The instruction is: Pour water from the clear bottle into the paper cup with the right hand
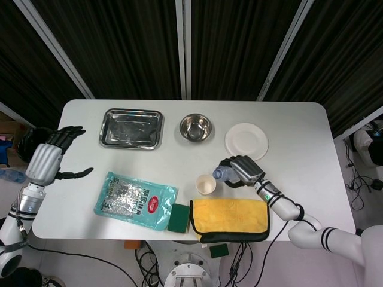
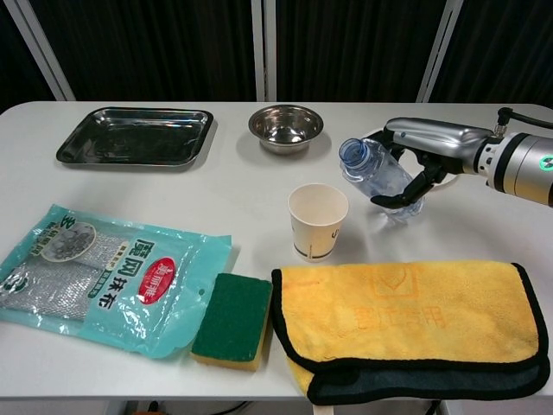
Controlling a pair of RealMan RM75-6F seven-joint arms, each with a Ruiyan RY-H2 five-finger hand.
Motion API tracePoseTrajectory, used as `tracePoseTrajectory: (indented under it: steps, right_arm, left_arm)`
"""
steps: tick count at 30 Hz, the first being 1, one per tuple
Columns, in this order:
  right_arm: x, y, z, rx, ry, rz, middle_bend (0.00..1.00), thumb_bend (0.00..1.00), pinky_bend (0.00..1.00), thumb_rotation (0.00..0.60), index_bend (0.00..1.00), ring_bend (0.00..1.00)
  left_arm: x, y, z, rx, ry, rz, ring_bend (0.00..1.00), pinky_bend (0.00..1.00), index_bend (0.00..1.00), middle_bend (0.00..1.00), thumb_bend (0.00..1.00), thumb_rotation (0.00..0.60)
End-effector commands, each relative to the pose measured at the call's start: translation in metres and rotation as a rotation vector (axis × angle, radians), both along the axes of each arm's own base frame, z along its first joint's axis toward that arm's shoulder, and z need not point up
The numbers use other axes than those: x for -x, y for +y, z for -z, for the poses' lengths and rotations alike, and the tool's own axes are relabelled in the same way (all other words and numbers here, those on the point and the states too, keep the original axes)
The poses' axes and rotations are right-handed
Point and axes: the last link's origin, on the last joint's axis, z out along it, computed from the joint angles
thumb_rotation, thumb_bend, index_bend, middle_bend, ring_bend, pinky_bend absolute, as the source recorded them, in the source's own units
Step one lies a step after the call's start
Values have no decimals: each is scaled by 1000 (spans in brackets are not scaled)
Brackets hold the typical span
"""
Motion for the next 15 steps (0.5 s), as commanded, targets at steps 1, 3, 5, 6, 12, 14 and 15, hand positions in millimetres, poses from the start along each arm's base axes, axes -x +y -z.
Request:
tracePoseTrajectory:
  steps: [1,3,5,6,12,14,15]
  right_arm:
    - [-7,-1,1,31,51,-64,485,478,412,600,626,352]
    - [-8,-1,1,51,79,-89,487,478,414,600,629,358]
    - [-8,-1,0,68,102,-105,488,478,415,600,630,358]
    - [-9,-1,1,72,109,-109,488,478,415,600,630,358]
    - [-11,-2,1,95,148,-134,489,478,415,600,630,358]
    - [-12,-2,2,103,159,-144,489,478,415,600,630,358]
    - [-12,-2,2,107,163,-148,489,478,415,600,630,358]
  left_arm:
    - [0,2,-1,3,-6,0,120,185,167,151,92,371]
    - [0,3,-2,4,-6,-2,120,185,167,151,93,368]
    - [0,4,-2,5,-6,-3,120,185,167,151,93,368]
    - [0,4,-3,6,-7,-3,120,185,167,151,93,369]
    - [-2,5,-3,10,-16,-1,120,185,167,151,93,367]
    - [-2,5,-2,14,-19,-2,120,185,167,151,93,368]
    - [-1,5,-2,16,-21,-3,120,185,167,151,93,368]
